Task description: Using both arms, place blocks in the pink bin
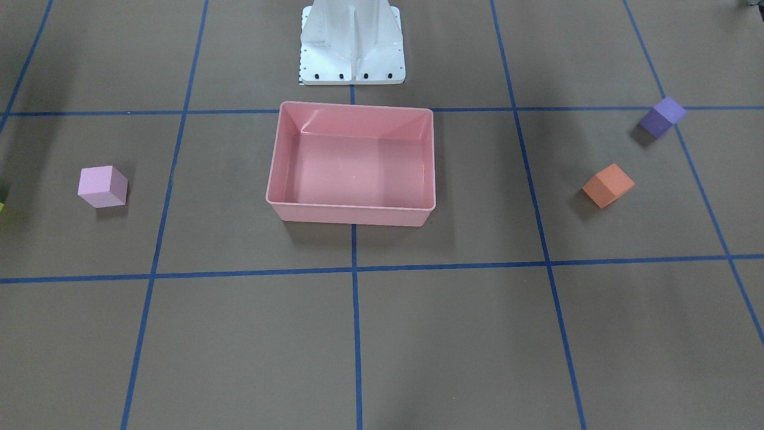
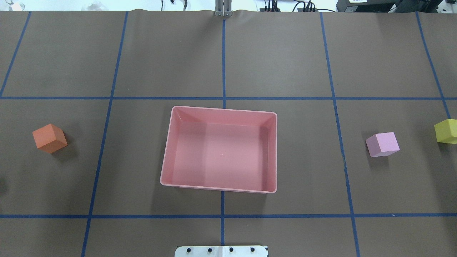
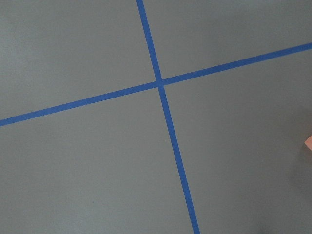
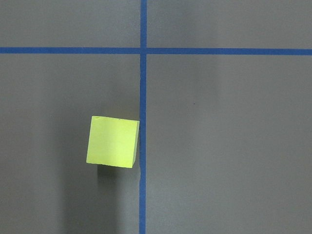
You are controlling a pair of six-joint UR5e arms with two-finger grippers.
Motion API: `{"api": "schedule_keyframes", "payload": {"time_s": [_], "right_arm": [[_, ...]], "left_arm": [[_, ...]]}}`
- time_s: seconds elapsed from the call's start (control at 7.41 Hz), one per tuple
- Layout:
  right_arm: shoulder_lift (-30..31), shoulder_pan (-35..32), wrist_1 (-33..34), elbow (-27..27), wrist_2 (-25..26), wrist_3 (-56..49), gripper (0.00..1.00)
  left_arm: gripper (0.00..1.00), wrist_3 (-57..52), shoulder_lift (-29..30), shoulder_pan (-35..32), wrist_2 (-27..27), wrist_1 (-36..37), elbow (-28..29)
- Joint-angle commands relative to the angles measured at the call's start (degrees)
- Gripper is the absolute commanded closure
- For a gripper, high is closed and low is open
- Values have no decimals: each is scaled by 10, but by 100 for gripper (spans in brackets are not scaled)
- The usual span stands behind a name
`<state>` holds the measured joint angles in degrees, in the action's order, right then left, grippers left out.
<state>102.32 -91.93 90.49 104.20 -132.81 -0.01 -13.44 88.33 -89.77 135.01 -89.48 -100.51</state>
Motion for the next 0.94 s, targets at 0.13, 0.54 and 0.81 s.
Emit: {"api": "schedule_keyframes", "payload": {"time_s": [0.13,0.54,0.81], "right_arm": [[2,0,-1,-1,-1,0,0],[5,0,-1,-2,-1,0,0],[5,0,-1,-2,-1,0,0]], "left_arm": [[0,2,24,38,4,-38,4],[0,187,15,127,45,-124,13],[0,433,3,185,37,-218,13]]}}
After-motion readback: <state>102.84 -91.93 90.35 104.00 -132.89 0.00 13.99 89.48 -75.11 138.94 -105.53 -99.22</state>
